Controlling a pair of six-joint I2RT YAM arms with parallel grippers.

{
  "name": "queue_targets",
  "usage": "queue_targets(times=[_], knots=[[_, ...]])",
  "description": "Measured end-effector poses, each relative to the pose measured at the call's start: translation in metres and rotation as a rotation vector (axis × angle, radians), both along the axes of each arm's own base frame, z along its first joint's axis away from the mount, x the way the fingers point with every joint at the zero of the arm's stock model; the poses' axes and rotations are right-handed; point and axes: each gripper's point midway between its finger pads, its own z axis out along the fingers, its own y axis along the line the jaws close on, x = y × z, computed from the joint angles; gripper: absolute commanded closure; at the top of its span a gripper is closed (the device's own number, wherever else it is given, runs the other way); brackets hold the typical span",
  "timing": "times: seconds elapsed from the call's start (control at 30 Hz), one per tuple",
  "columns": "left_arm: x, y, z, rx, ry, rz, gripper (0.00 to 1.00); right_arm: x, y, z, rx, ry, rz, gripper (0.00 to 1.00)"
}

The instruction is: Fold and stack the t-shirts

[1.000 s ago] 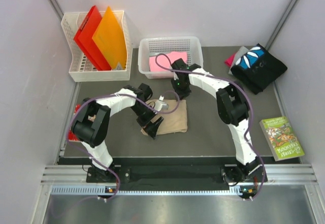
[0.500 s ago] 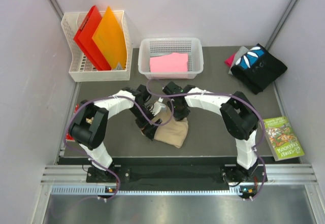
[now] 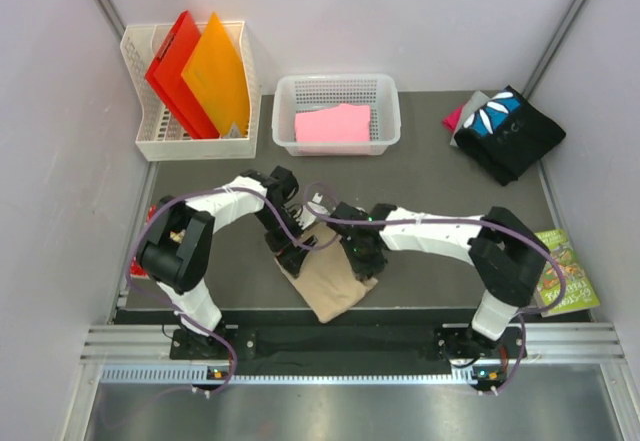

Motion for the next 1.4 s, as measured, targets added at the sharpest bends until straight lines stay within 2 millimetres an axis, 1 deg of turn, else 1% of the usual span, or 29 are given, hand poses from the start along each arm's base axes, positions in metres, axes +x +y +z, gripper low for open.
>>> queue_targets(times=[0.1, 0.13, 0.2, 0.27, 0.3, 0.33, 0.4, 0.43, 0.5, 0.57, 0.63, 0.67, 0.73, 0.8, 0.87, 0.9, 0.93, 1.0, 1.1, 1.17, 1.23, 1.3, 1.37, 1.4], knots=[[0.005, 0.001, 0.0, 0.024, 0.016, -0.003, 0.01, -0.035, -0.007, -0.004, 0.022, 0.049, -0.035, 0.72], [0.01, 0.001, 0.0, 0.038, 0.016, -0.003, 0.01, -0.048, -0.008, -0.005, 0.028, 0.067, -0.04, 0.72], [0.029, 0.0, -0.004, 0.058, -0.008, 0.006, 0.01, -0.068, -0.01, -0.006, 0.03, 0.1, -0.039, 0.7], [0.051, -0.005, -0.004, 0.065, -0.037, 0.019, 0.01, -0.077, -0.013, -0.004, 0.02, 0.114, -0.028, 0.69], [0.069, -0.01, -0.002, 0.063, -0.069, 0.026, 0.01, -0.077, -0.014, -0.001, 0.016, 0.113, -0.028, 0.68], [0.083, -0.014, -0.002, 0.061, -0.093, 0.032, 0.01, -0.077, -0.017, 0.003, 0.005, 0.113, -0.024, 0.67], [0.113, -0.025, 0.003, 0.044, -0.148, 0.045, 0.01, -0.065, -0.02, 0.013, -0.002, 0.1, -0.038, 0.66], [0.126, -0.031, 0.008, 0.034, -0.175, 0.05, 0.01, -0.056, -0.02, 0.02, 0.004, 0.087, -0.047, 0.66], [0.142, -0.037, 0.023, 0.018, -0.222, 0.059, 0.01, -0.034, -0.02, 0.035, 0.038, 0.058, -0.08, 0.65], [0.15, -0.041, 0.041, 0.0, -0.261, 0.063, 0.01, -0.007, -0.023, 0.054, 0.092, 0.016, -0.131, 0.64], [0.149, -0.04, 0.06, -0.016, -0.292, 0.065, 0.01, 0.017, -0.027, 0.073, 0.162, -0.022, -0.183, 0.64], [0.142, -0.037, 0.075, -0.022, -0.301, 0.065, 0.01, 0.025, -0.03, 0.081, 0.196, -0.04, -0.202, 0.64], [0.132, -0.032, 0.102, -0.043, -0.34, 0.071, 0.01, 0.033, -0.029, 0.091, 0.257, -0.041, -0.215, 0.65], [0.117, -0.023, 0.133, -0.073, -0.394, 0.08, 0.01, 0.034, -0.017, 0.095, 0.322, -0.015, -0.192, 0.65], [0.099, -0.009, 0.159, -0.1, -0.449, 0.097, 0.01, 0.032, -0.002, 0.091, 0.353, 0.031, -0.15, 0.65], [0.089, 0.0, 0.169, -0.108, -0.471, 0.112, 0.01, 0.032, 0.008, 0.088, 0.362, 0.059, -0.124, 0.65], [0.081, 0.007, 0.174, -0.108, -0.479, 0.126, 0.01, 0.032, 0.017, 0.085, 0.365, 0.083, -0.103, 0.65], [0.07, 0.02, 0.177, -0.104, -0.482, 0.162, 0.01, 0.037, 0.042, 0.08, 0.38, 0.127, -0.044, 0.65], [0.063, 0.035, 0.166, -0.071, -0.425, 0.21, 0.01, 0.043, 0.083, 0.072, 0.416, 0.176, 0.054, 0.65], [0.061, 0.039, 0.159, -0.054, -0.391, 0.232, 0.01, 0.042, 0.103, 0.068, 0.449, 0.211, 0.105, 0.65], [0.059, 0.042, 0.157, -0.046, -0.372, 0.248, 0.01, 0.041, 0.12, 0.064, 0.483, 0.256, 0.146, 0.65], [0.055, 0.042, 0.158, -0.041, -0.353, 0.256, 0.01, 0.042, 0.131, 0.058, 0.507, 0.292, 0.172, 0.66], [0.051, 0.043, 0.158, -0.038, -0.333, 0.266, 0.01, 0.043, 0.136, 0.049, 0.523, 0.332, 0.185, 0.66], [0.049, 0.043, 0.161, -0.041, -0.324, 0.265, 0.01, 0.042, 0.136, 0.044, 0.523, 0.352, 0.185, 0.66]])
